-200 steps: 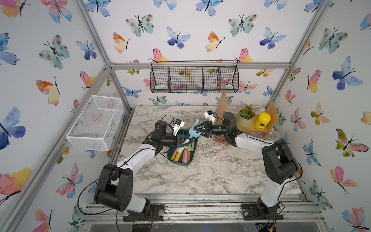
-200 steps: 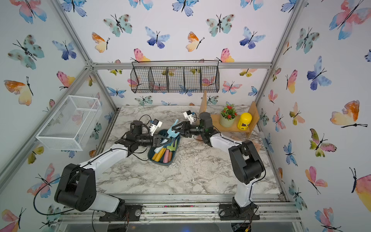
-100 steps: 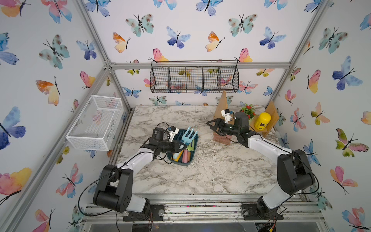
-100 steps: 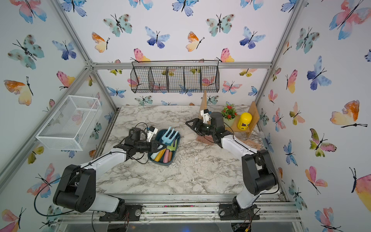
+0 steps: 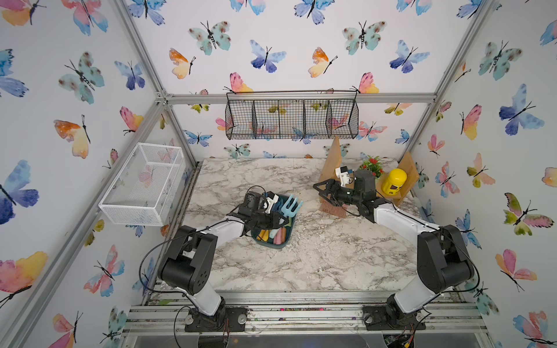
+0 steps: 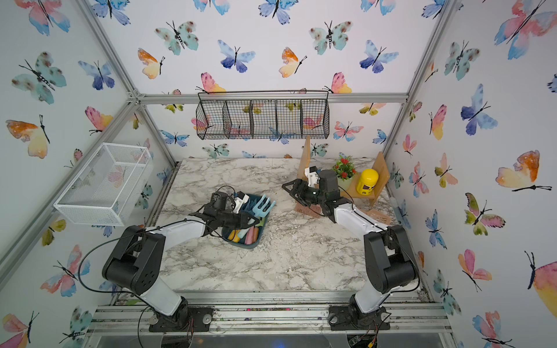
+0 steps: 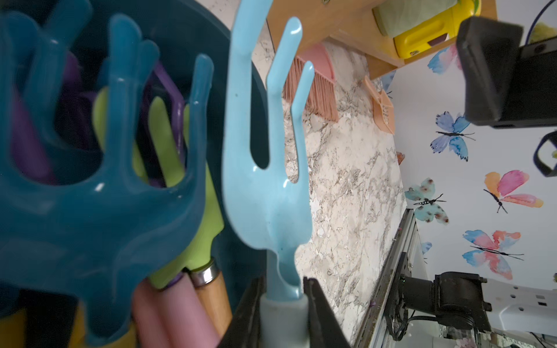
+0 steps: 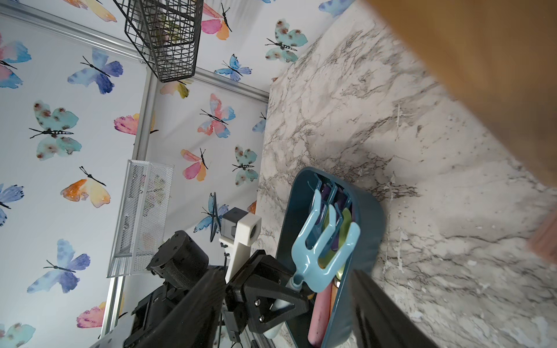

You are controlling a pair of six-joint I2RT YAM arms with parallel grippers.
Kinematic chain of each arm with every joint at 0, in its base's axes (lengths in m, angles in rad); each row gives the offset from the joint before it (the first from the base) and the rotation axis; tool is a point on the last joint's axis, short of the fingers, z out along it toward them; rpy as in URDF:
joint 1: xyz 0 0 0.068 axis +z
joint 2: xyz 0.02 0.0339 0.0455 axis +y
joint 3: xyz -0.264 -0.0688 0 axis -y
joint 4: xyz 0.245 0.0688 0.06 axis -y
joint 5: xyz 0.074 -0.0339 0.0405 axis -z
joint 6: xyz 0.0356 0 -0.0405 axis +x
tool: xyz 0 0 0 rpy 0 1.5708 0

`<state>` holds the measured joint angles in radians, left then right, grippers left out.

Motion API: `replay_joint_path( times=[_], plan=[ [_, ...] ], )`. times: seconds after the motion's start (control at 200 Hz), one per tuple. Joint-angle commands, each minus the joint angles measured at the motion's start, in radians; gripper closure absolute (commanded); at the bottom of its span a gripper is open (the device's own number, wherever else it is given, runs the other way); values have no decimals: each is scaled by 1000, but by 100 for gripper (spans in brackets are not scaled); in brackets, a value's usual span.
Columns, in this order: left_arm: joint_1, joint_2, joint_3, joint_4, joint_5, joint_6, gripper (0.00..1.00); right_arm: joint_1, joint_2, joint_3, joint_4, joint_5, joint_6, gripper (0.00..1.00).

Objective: Put the rake into the storage box
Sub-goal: Place the rake in the storage box.

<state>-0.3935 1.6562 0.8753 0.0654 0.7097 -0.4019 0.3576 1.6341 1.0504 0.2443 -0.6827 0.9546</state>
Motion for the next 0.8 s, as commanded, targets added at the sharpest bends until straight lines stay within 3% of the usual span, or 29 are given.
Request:
replay_joint_path(
  times=[0.0, 0.526, 0.796],
  plan=[
    [2, 11, 22, -21, -47, 29, 100, -3, 0, -21, 16, -11, 6, 29],
    [56, -58, -55, 17, -139, -34, 100, -3, 6, -24, 26, -35, 16, 29],
    [79, -56, -91, 53, -113, -62, 100, -3, 12, -25, 28, -44, 19, 29]
  ],
)
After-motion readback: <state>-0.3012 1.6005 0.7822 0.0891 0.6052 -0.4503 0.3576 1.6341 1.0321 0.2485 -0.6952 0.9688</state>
